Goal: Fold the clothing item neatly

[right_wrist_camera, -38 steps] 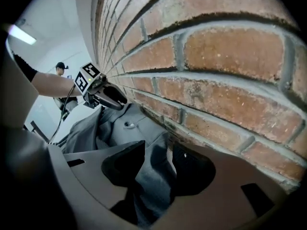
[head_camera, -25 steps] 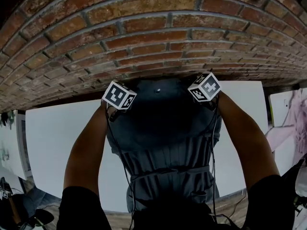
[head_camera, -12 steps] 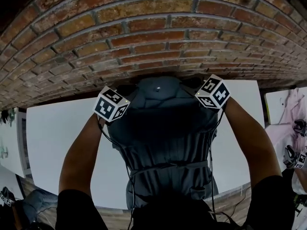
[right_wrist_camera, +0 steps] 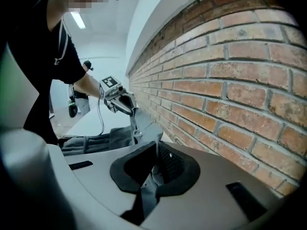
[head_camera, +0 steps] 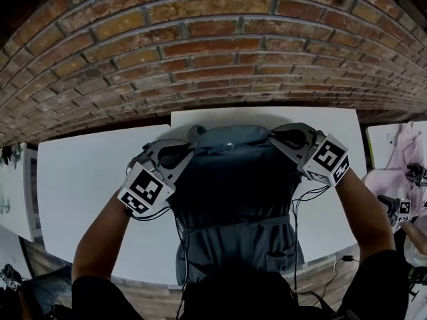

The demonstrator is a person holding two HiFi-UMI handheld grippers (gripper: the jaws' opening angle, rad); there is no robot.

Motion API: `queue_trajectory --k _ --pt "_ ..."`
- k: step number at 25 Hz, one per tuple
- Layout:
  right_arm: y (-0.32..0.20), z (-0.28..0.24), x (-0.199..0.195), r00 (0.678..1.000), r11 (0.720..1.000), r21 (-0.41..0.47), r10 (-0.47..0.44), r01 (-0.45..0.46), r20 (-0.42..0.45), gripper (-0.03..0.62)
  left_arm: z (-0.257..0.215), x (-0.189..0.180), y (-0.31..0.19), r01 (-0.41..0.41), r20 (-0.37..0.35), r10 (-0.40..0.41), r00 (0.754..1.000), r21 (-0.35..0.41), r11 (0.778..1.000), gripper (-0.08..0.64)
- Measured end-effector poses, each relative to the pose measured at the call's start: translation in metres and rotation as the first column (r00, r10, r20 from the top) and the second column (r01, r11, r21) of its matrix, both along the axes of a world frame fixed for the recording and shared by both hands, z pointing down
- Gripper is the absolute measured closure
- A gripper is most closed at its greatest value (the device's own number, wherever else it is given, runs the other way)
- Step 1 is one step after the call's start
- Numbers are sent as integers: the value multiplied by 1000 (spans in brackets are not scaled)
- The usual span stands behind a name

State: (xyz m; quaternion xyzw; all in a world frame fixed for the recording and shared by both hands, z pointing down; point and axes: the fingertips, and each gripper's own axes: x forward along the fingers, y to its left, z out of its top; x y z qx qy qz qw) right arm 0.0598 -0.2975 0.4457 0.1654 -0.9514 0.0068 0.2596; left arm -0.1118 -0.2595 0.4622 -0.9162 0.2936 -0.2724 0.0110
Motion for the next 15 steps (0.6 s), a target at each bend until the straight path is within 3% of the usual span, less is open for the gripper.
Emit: queue_trajectory --k 2,5,8,10,13,15 --pt "18 2 0 1000 1000 19 -15 15 -10 577 2 6 19 -39 17 38 999 55 998 523" --pt "40 14 3 998 998 49 -36 38 -50 575 14 19 49 -129 104 115 988 148 981 523" --pt "58 34 6 993 998 14 -61 63 -96 575 45 25 73 -238 233 193 953 184 954 523" --pt "70 53 10 987 995 -50 -87 81 -136 575 69 25 83 -284 299 227 927 165 945 522" --pt "81 84 18 973 987 -135 -110 83 -203 564 102 18 89 -300 367 250 896 85 950 519" --pt "85 104 26 964 978 -199 -112 64 -243 512 120 11 90 -288 387 258 885 19 958 460"
